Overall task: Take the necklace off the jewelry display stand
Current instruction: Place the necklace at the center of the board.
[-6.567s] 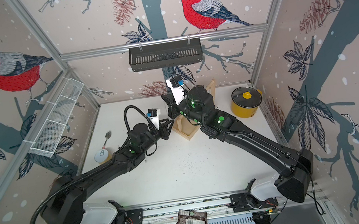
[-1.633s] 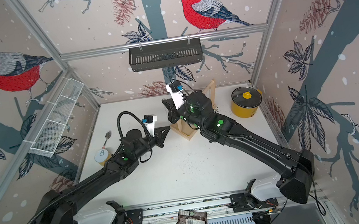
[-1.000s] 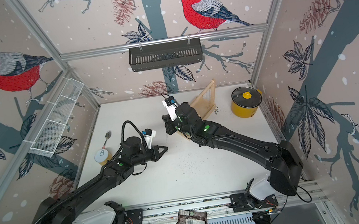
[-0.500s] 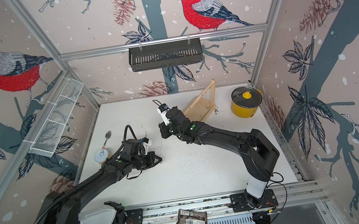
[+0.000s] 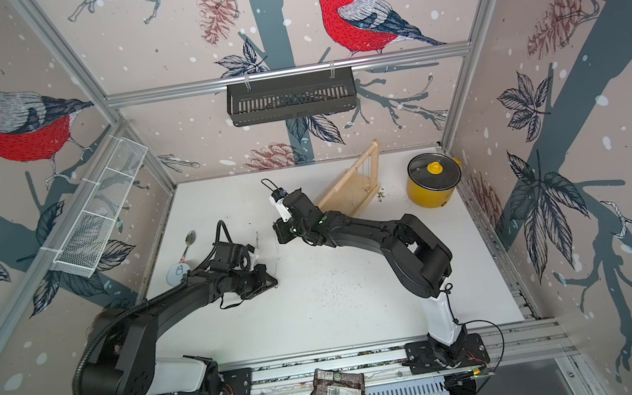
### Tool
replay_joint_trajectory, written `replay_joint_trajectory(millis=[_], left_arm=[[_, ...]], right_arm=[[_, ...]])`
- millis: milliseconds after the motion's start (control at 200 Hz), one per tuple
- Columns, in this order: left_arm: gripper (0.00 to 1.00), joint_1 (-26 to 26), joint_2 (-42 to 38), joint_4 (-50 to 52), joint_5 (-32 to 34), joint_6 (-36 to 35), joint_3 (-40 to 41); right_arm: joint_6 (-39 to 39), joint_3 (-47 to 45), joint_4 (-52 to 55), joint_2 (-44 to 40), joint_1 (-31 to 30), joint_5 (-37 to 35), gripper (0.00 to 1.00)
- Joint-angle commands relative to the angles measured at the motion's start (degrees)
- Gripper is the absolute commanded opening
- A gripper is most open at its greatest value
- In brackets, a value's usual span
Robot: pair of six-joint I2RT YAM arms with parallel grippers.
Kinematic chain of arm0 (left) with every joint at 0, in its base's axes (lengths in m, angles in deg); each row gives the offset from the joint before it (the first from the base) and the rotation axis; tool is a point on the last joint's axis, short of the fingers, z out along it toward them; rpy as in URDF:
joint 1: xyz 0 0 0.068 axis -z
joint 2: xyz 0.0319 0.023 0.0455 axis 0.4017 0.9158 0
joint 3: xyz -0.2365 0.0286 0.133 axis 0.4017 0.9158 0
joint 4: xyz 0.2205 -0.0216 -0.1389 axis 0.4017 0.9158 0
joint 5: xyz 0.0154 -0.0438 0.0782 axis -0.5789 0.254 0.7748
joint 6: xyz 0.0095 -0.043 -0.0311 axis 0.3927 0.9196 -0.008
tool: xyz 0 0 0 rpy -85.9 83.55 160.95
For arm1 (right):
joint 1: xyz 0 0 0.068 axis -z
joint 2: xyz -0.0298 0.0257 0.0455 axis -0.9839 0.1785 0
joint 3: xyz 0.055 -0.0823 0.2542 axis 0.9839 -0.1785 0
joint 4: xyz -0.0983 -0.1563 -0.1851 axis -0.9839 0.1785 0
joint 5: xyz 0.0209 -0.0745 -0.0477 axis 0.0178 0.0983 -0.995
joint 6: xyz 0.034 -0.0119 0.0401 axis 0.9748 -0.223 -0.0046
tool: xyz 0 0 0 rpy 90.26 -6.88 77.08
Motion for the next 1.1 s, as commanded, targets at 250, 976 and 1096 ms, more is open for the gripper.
replay_joint_trajectory(millis=[250,976,1096], left_arm=[[0.0,-1.0,3.8,6.1,-0.9,-2.9,-2.5],[0.0,-2.1,10.9,12.1,3.9,-8.3,-8.3],[0.0,-2.1,11.9,12.2,4.6,-8.9,-8.8]], right_arm=[[-1.0,8.2,0.6,8.5,0.1,2.8,0.03],[-0.5,13.2,-0.5,15.1,1.7,5.1,0.03],[-0.7,14.3,-0.1,16.1,1.8,5.6,0.03]])
